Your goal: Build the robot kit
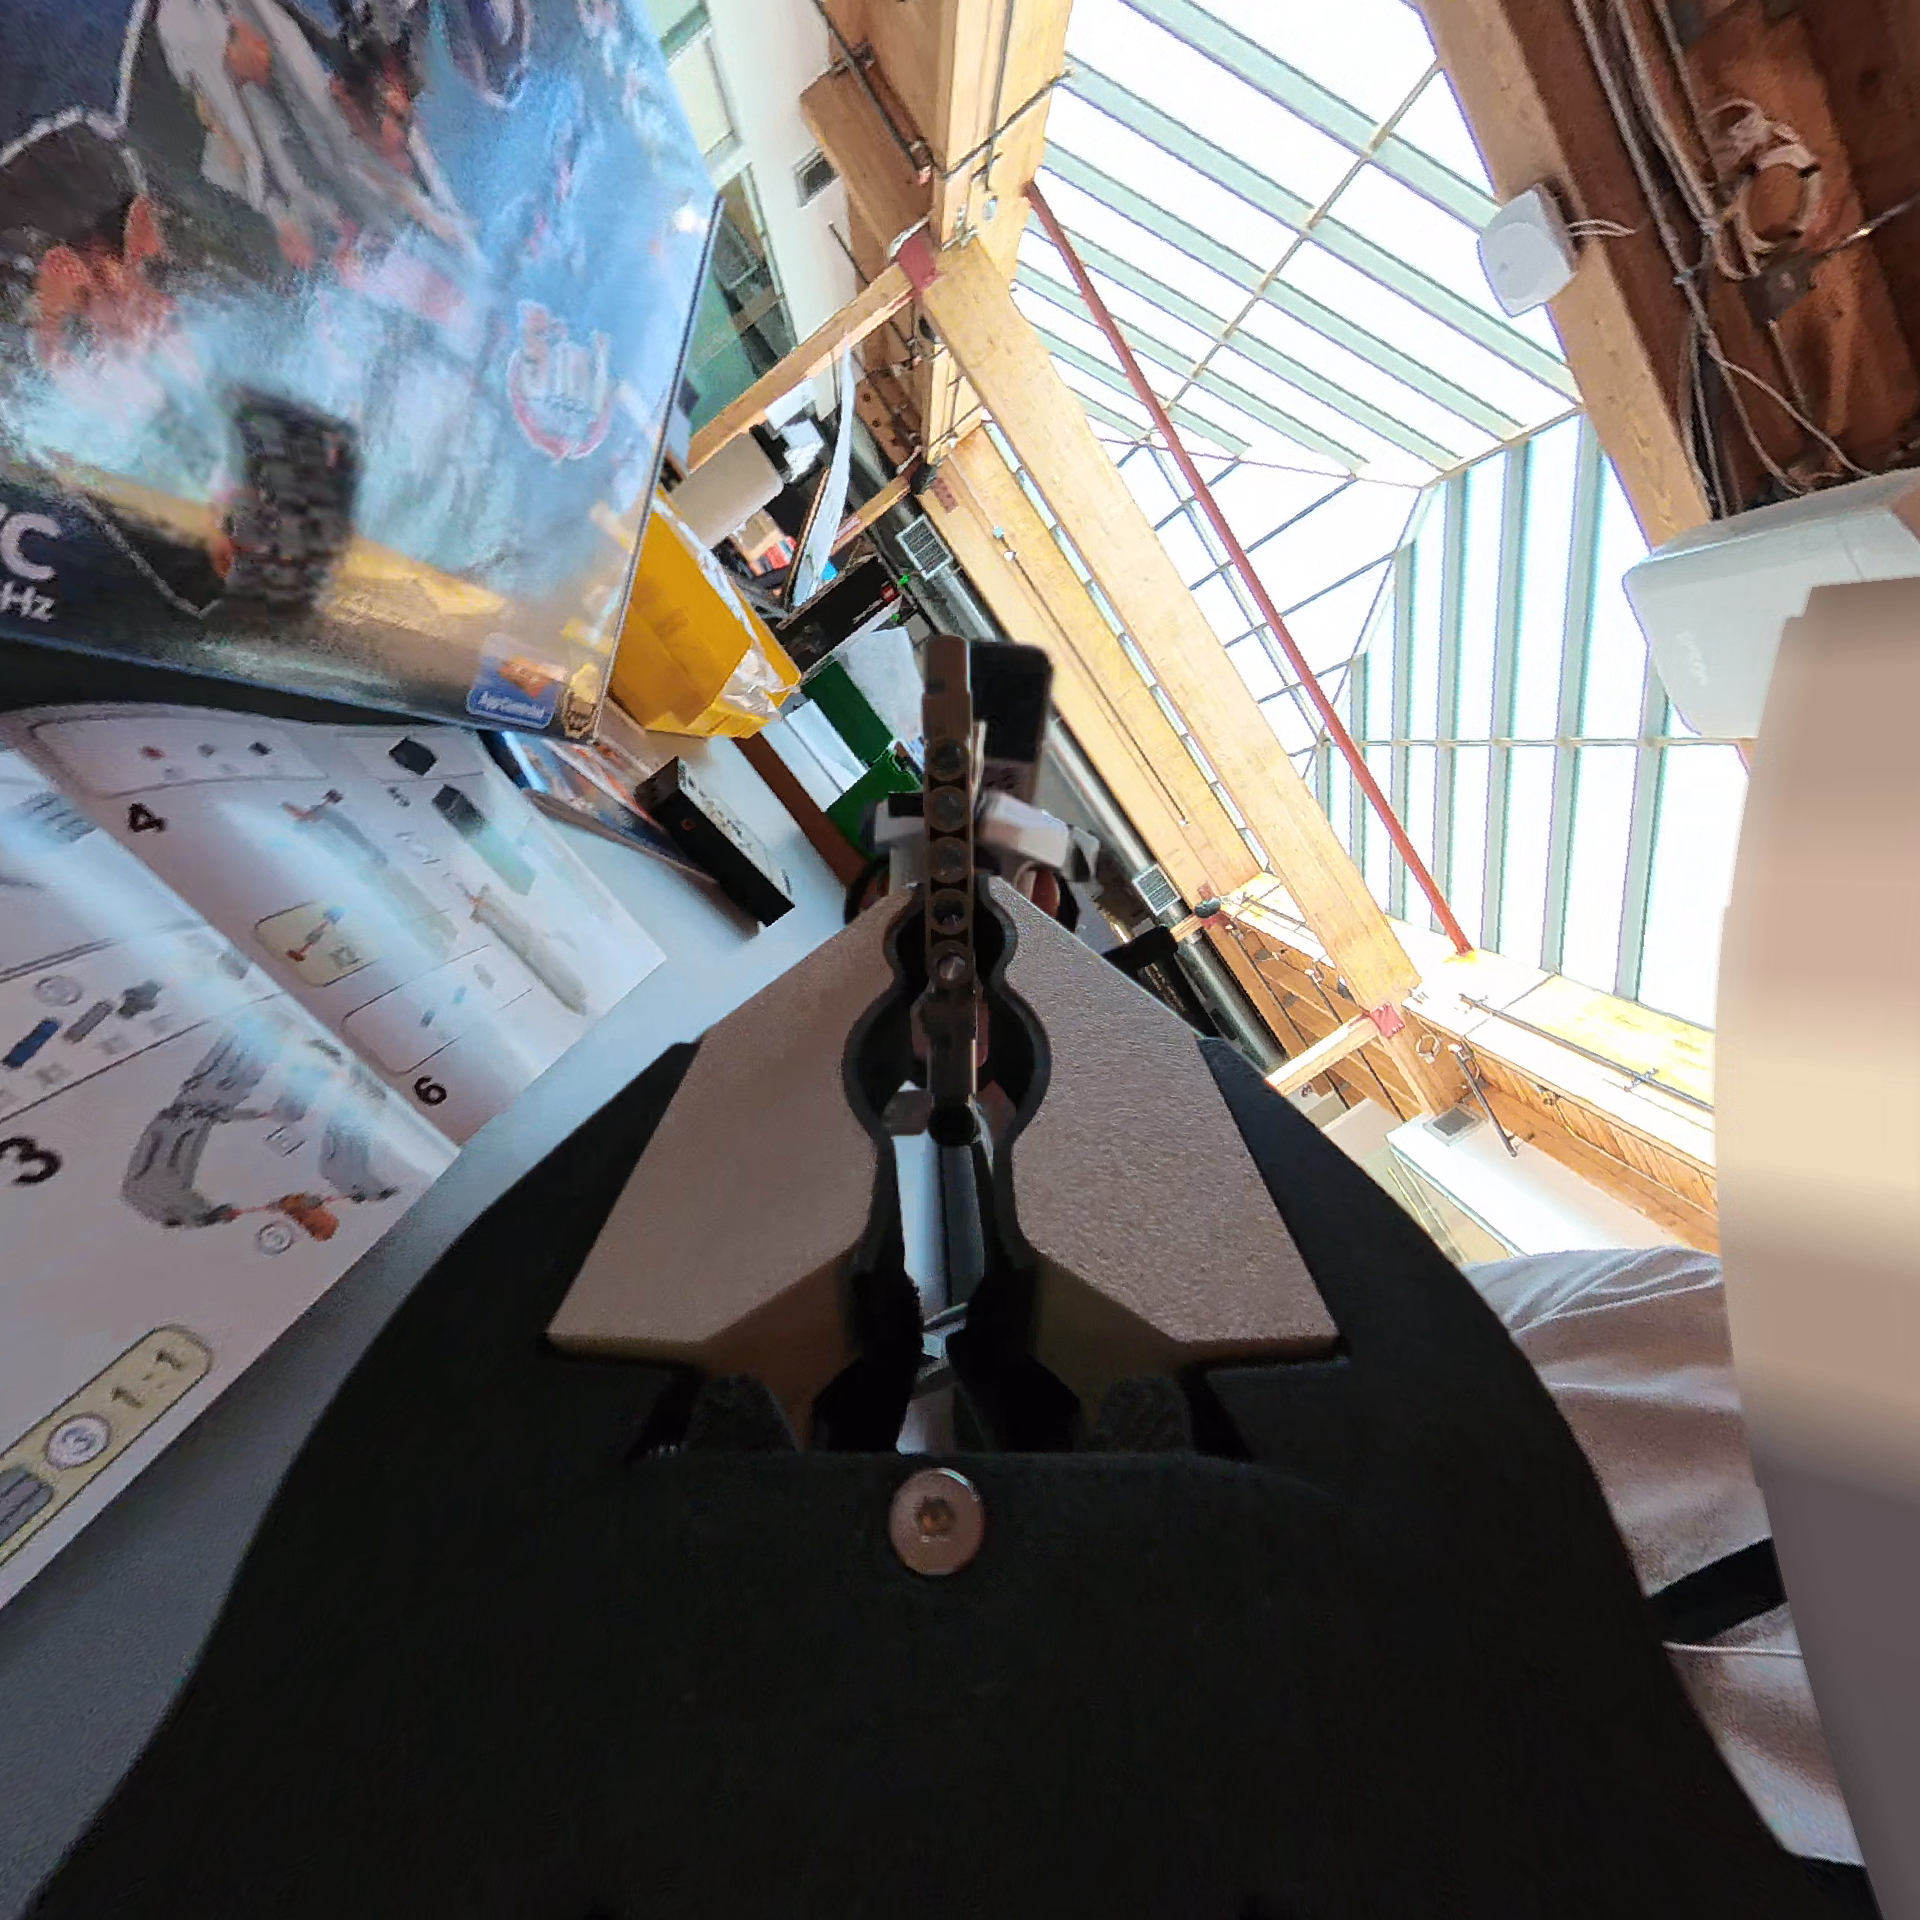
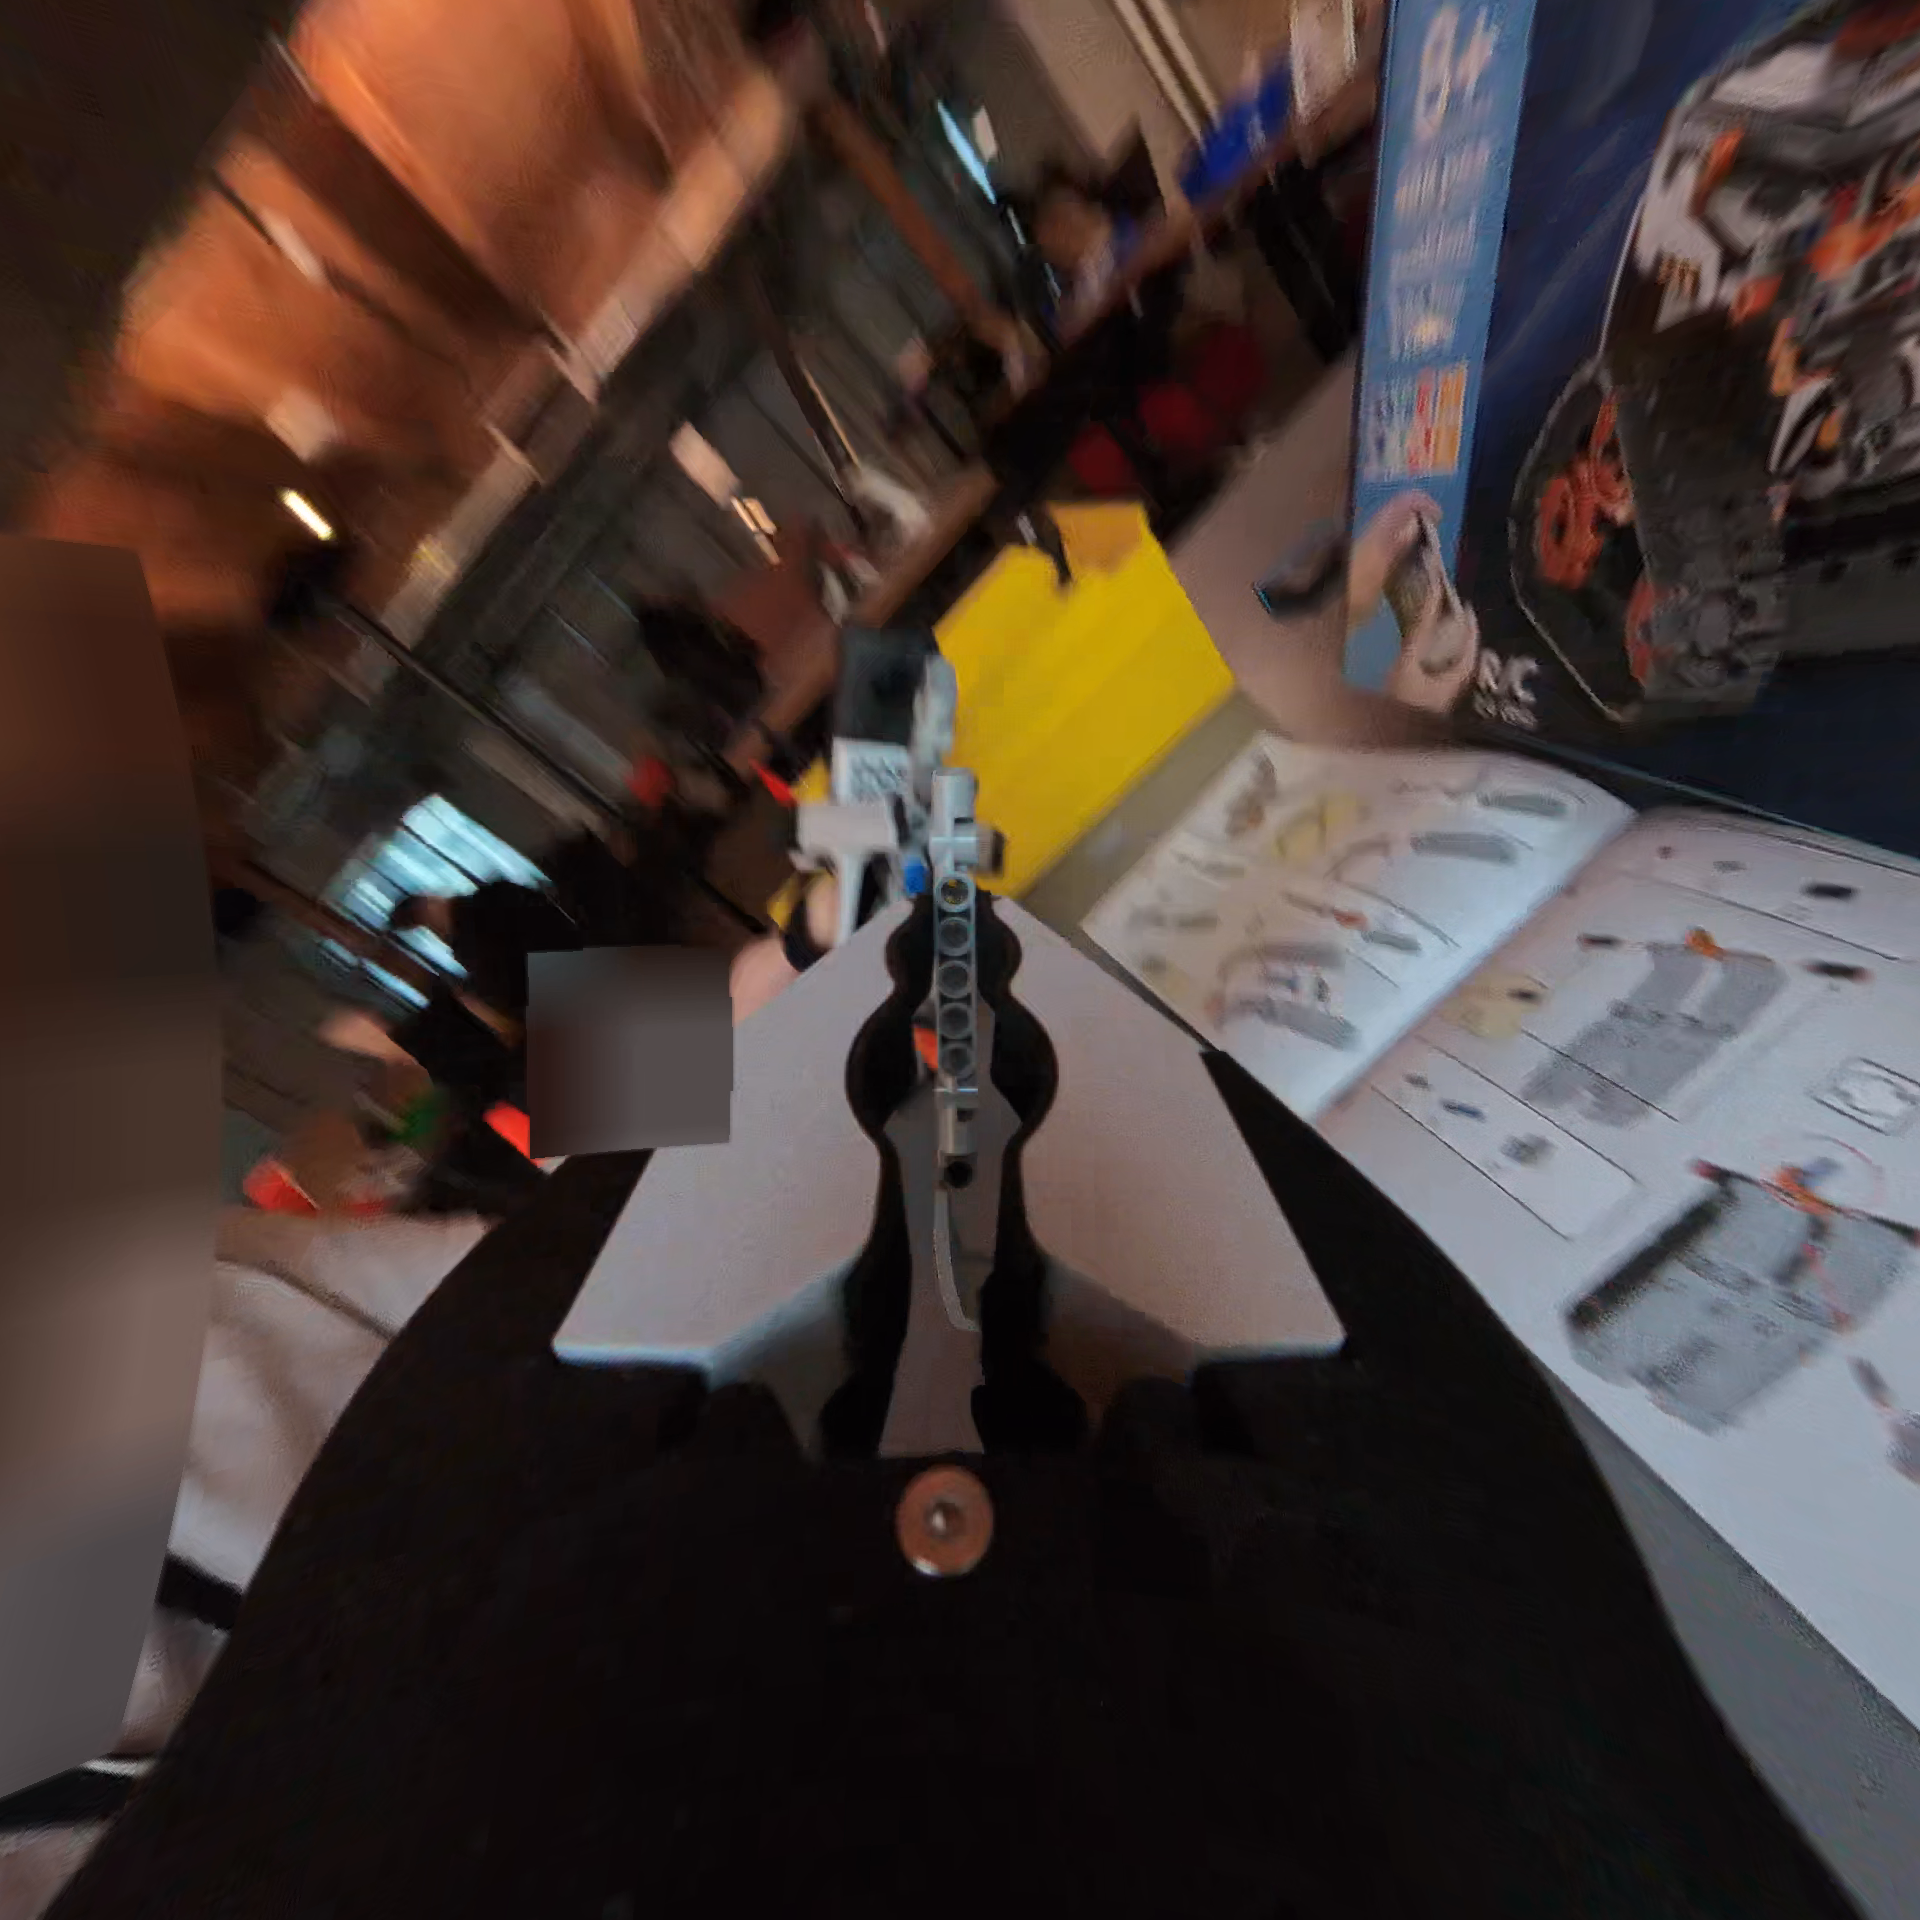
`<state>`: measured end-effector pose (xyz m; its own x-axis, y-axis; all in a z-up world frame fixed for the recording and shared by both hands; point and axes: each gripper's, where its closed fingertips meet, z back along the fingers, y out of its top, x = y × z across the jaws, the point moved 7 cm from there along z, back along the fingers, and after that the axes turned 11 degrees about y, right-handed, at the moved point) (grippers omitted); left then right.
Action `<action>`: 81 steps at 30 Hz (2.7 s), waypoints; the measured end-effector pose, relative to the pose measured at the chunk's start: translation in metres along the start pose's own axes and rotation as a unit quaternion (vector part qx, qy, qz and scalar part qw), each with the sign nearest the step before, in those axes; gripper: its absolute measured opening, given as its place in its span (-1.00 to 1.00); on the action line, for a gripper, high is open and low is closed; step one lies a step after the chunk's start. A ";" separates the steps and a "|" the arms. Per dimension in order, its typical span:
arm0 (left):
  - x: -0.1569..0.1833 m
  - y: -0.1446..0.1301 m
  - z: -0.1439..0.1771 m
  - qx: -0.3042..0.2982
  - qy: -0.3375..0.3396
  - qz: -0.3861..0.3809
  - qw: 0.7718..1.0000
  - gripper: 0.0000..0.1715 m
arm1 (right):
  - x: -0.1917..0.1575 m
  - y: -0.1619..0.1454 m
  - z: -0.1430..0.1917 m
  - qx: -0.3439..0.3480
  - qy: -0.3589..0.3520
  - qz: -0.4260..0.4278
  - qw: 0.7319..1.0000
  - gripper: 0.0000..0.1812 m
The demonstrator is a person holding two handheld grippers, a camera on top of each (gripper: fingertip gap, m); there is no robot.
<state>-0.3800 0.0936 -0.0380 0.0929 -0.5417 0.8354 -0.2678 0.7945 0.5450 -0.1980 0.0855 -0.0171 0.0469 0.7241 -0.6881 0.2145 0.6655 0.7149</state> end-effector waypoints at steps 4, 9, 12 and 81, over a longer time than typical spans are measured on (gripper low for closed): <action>0.009 0.001 0.000 0.026 -0.019 -0.021 0.999 -0.95 | 0.004 0.000 -0.003 0.137 0.126 -0.085 0.979 -0.96; 0.014 -0.001 -0.002 0.038 -0.024 -0.032 0.998 -0.95 | 0.003 -0.013 -0.030 0.154 0.153 -0.092 0.972 -0.95; 0.016 0.000 -0.001 0.049 -0.029 -0.033 0.998 -0.95 | 0.003 -0.015 -0.037 0.149 0.157 -0.082 0.973 -0.95; -0.005 -0.013 -0.006 -0.101 0.045 -0.065 0.992 -0.95 | 0.025 -0.031 -0.025 0.064 0.109 -0.071 0.989 -0.95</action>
<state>-0.3711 0.0873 -0.0489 0.2025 -0.6238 0.7549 -0.0518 0.7629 0.6444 -0.2276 0.0877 -0.0538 -0.2009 0.6553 -0.7282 0.3253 0.7458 0.5814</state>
